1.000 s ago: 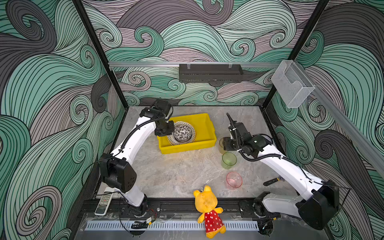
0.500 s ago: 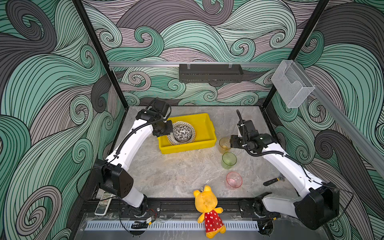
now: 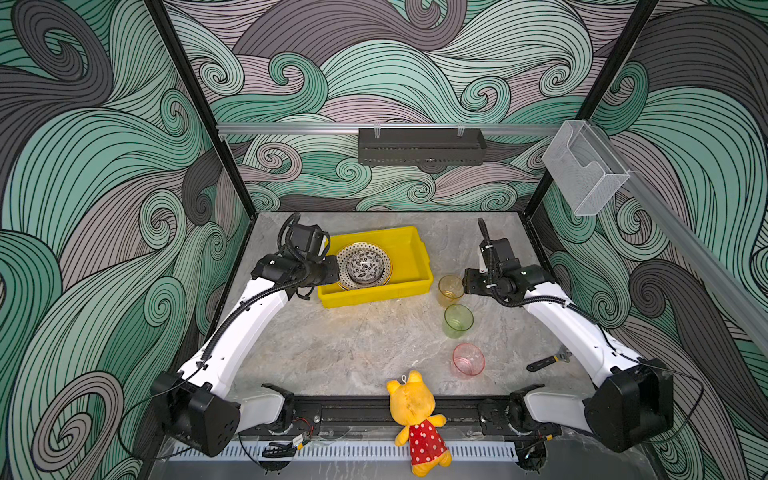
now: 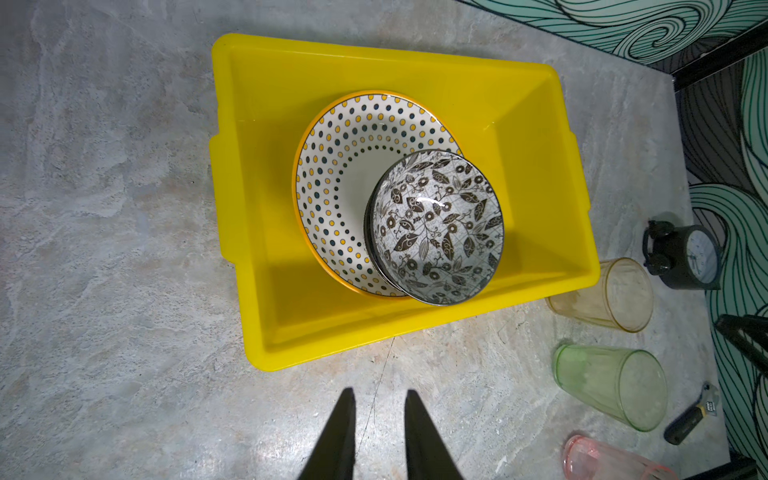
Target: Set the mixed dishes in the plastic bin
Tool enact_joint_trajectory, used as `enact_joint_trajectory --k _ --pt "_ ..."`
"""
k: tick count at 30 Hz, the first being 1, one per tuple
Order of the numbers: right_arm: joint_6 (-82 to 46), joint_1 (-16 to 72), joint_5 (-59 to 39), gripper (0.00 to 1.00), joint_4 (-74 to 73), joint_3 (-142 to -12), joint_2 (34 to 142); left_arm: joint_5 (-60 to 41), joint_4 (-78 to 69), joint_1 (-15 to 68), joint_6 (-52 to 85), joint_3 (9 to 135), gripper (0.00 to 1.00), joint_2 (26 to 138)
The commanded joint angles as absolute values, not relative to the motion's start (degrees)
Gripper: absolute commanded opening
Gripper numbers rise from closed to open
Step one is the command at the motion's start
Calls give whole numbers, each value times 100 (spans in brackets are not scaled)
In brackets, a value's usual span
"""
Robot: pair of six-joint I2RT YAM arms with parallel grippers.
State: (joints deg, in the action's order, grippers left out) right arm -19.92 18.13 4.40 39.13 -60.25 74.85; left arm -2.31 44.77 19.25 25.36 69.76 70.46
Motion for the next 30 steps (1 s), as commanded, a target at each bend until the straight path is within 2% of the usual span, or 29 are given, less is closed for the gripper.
enact_joint_trajectory --k 1,11,23,30 --pt "-1983 1775 343 64 3836 -6047 7557 -439 3985 1890 2356 6789 25 6779" --pt "-2022 1770 266 61 3755 -6027 7741 -720 3677 1898 2391 6242 26 6495" --pt "-1964 1749 283 57 3709 -6181 8303 -911 3636 1898 2184 6205 26 6464" --pt "-1935 1705 216 52 3656 -6308 8679 -892 3638 1898 2179 6231 27 6538"
